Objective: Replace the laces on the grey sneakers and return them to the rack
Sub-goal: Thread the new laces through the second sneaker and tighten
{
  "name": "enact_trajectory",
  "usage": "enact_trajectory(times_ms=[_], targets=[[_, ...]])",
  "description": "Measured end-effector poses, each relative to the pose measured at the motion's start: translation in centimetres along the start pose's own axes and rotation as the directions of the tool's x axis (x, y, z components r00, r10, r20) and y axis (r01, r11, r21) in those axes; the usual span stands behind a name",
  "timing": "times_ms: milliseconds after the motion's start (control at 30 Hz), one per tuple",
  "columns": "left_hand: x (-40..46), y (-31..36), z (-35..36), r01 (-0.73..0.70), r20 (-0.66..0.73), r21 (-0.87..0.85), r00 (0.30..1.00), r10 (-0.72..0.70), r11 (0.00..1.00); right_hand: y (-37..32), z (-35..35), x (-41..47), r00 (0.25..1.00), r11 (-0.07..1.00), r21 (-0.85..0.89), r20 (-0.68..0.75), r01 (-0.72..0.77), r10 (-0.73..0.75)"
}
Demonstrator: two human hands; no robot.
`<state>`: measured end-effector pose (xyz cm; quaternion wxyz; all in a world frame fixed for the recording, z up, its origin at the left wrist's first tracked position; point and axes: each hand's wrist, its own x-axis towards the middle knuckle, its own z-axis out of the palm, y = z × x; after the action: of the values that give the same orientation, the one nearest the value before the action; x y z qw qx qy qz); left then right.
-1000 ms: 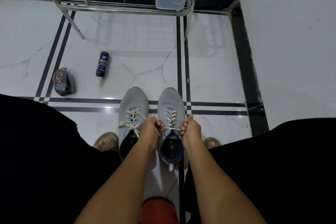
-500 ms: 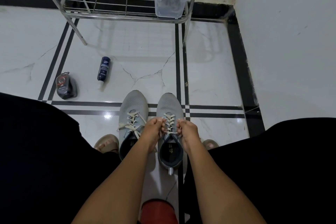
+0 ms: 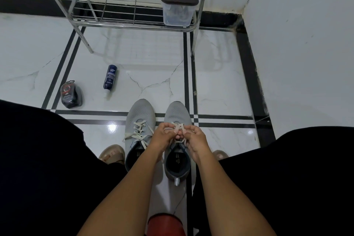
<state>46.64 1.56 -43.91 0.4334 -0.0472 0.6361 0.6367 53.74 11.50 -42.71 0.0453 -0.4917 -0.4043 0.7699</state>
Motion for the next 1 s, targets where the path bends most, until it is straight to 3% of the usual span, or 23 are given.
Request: enact_trajectory(times_ms=[233, 500, 767, 900, 1000], targets=[[0.3, -0.1, -0.5, 0.004, 0.037, 0.057, 0.999, -0.006, 0.998, 0.2, -0.3, 0.2, 0.999, 0.999, 0.031, -0.041, -0.008, 0.009], [0.1, 0.5, 0.1, -0.006, 0.062, 0.137, 0.998, -0.003, 0.991, -0.3, -0.1, 0.1, 0.999, 0.998, 0.045, 0.026, -0.049, 0.047], [1.0, 0.4, -0.1, 0.004, -0.020, 0.311, 1.000, 0.003, 0.950, -0.7, 0.1, 0.1, 0.979, 0.989, 0.041, 0.156, -0.140, 0.132], [1.1, 0.7, -0.5, -0.009, 0.099, 0.415, 0.994, -0.036, 0.910, 0.1, 0.7, 0.5, 0.990, 0.992, 0.058, 0.087, -0.113, 0.108], [1.0, 1.1, -1.0, 0.007, 0.151, 0.408, 0.986, -0.075, 0.913, 0.0, 0.9, 0.8, 0.985, 0.993, -0.021, 0.122, -0.120, 0.122]])
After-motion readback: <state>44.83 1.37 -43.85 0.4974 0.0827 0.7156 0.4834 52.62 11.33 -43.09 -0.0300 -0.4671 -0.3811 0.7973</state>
